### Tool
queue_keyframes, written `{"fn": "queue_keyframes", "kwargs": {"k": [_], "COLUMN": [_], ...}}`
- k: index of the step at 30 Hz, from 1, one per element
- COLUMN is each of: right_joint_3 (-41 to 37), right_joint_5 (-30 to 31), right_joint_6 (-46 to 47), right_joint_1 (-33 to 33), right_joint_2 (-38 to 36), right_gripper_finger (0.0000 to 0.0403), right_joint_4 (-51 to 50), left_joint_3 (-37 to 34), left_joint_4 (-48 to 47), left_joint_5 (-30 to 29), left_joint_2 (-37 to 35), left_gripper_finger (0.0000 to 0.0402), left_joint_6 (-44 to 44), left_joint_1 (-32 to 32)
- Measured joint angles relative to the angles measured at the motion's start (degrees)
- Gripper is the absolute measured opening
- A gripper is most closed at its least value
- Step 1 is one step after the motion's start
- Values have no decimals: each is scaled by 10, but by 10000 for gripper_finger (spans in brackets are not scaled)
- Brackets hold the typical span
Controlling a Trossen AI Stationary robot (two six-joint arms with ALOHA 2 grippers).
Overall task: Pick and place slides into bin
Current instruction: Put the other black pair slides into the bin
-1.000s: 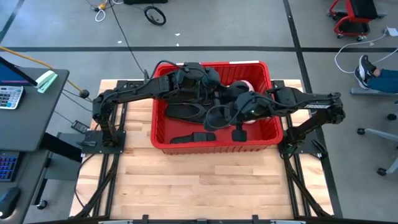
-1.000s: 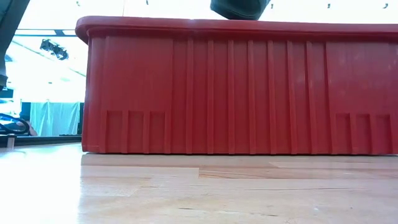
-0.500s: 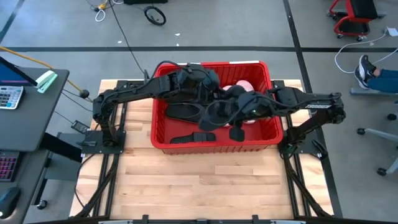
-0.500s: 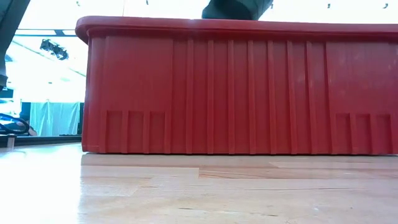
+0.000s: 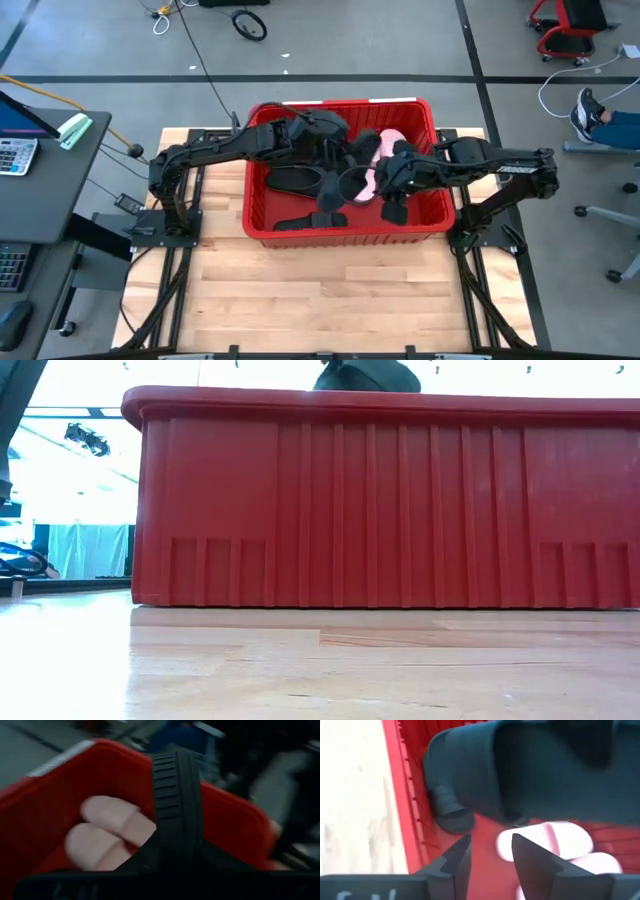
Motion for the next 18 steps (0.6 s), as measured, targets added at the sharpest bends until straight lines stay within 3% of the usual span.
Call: {"fn": "queue_keyframes", "kwargs": {"k": [3, 7, 18], "right_joint_3": [0, 0, 0], "right_joint_5": [36, 143, 299], "right_joint_6": [-4, 24, 139], "right_joint_1": [0, -1, 0], "right_joint_2": [-9, -28, -131], "right_gripper_finger": [142, 139, 136], "right_joint_4": [-7, -1, 83], "left_joint_3": [0, 0, 0], "left_joint_4": [0, 46, 373], "left_joint_5": [-60, -106, -140], "left_joint_2": [0, 0, 0], "left_gripper_finger": [75, 75, 75], "left_joint_6": [-43, -69, -15], "left_joint_1": [1, 0, 13]}}
